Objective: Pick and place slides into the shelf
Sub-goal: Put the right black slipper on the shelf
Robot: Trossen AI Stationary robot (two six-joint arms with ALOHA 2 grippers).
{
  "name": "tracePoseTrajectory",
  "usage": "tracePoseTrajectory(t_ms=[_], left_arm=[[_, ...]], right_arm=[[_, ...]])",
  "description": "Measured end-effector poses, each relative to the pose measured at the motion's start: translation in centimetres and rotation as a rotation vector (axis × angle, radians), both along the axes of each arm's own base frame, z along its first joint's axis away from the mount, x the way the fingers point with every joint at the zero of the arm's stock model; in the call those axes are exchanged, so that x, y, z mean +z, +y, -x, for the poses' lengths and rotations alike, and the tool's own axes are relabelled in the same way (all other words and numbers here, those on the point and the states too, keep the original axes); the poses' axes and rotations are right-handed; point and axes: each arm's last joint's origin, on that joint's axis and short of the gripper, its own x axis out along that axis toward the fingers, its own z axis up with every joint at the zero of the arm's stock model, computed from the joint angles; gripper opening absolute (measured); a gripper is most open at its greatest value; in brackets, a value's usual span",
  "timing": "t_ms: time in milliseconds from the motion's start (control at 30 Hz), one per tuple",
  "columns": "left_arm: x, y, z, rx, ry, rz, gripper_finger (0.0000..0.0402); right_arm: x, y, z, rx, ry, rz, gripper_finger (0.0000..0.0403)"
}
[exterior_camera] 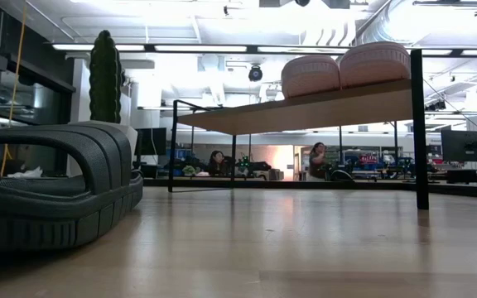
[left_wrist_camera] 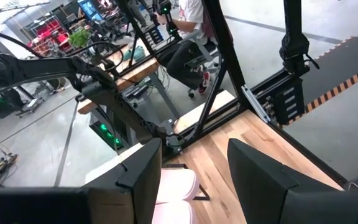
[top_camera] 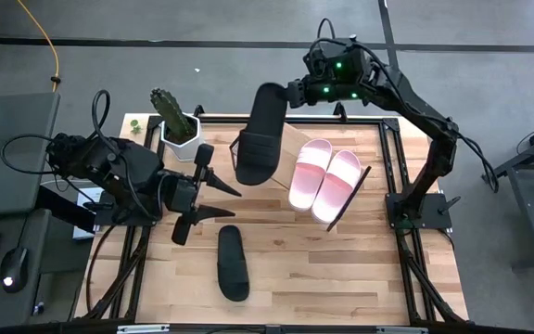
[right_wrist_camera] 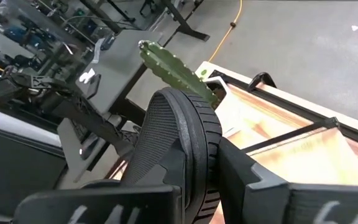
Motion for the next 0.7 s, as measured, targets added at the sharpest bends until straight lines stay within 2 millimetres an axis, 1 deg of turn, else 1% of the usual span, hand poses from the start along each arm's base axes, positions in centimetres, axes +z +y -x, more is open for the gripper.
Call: tracePoseTrajectory(t_ms=[167, 267, 433, 700], left_arm=[[-0.1, 0.0, 0.0, 0.0, 0.013, -0.004, 0.0172], [-0.2, 0.0, 0.1, 0.001, 0.024, -0.007, 0.0173], [-0.3, 0.0, 0.1, 0.001, 0.03, -0.008, 0.0173], [-0.3, 0.0, 0.1, 0.001, 0.029, -0.009, 0.0173]], right_arm=[[-0.2, 0.5, 0.0, 0.014, 0.022, -0.013, 0.003], [0.1, 1.0, 0.3, 0.019, 0.024, -0.01, 0.003], [1.0, 1.6, 2.4, -0.028, 0.04, 0.007, 0.003], [3.2, 2.9, 6.0, -0.054, -0.018, 0.039, 0.003]])
